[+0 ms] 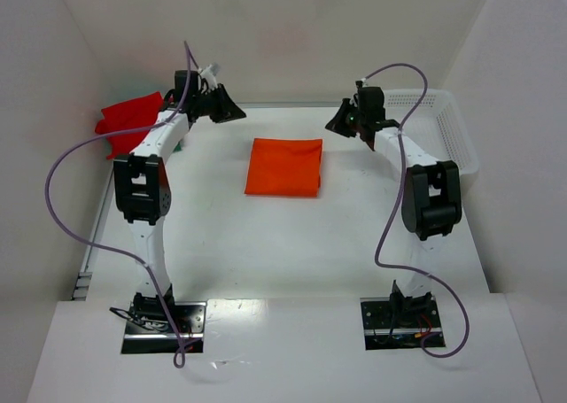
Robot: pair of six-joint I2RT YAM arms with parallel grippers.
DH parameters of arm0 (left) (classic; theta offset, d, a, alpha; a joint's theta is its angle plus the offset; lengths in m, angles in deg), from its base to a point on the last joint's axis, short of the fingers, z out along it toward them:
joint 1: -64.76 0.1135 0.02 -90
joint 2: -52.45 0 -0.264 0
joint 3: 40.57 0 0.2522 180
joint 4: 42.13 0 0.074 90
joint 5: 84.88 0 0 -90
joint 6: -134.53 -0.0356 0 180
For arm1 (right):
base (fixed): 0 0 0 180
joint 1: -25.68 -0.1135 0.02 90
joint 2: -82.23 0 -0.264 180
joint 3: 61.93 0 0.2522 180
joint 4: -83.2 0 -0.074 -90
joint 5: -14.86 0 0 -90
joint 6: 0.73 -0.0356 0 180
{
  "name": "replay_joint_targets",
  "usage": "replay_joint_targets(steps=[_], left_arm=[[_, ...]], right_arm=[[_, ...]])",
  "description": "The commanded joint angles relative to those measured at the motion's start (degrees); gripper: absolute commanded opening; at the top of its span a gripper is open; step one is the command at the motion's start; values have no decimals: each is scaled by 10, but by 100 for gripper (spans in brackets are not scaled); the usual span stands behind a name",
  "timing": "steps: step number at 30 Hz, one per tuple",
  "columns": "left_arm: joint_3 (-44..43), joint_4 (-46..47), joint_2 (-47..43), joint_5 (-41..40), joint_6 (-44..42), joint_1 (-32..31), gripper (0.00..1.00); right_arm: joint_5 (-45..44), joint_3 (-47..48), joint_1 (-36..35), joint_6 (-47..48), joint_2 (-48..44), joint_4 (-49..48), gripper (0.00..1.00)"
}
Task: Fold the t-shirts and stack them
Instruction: Fold the long partially folded tshirt into a neat square
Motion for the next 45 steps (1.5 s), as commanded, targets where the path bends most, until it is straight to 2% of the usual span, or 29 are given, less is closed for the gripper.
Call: replay_joint_targets(steps=[1,4,7,13,19,32,36,40,45], left_arm=[[24,45,-39,55,0,-46,12],[32,51,-15,55,0,-76,3],[48,73,6,55,15,-90,1],[70,100,64,55,36,-96,0],[34,105,126,55,53,-75,0],[-10,100,169,70,64,-27,3],[-36,94,176,70,59,-27,7],[-109,26,204,70,27,-17,13],[-65,11,114,51,-16,-4,44]], right_arm=[[72,-4,1,-38,-46,-60,2],[108,-10,-7,-43,-28,-68,0],[132,-10,-20,-49,2,-63,0],[137,-10,-27,-49,72,-58,0],[126,40,-27,-43,147,-36,0],[113,64,38,-43,169,-19,0],[113,75,44,-20,179,-24,0],[107,120,44,1,186,19,0],[96,84,44,6,101,13,7]])
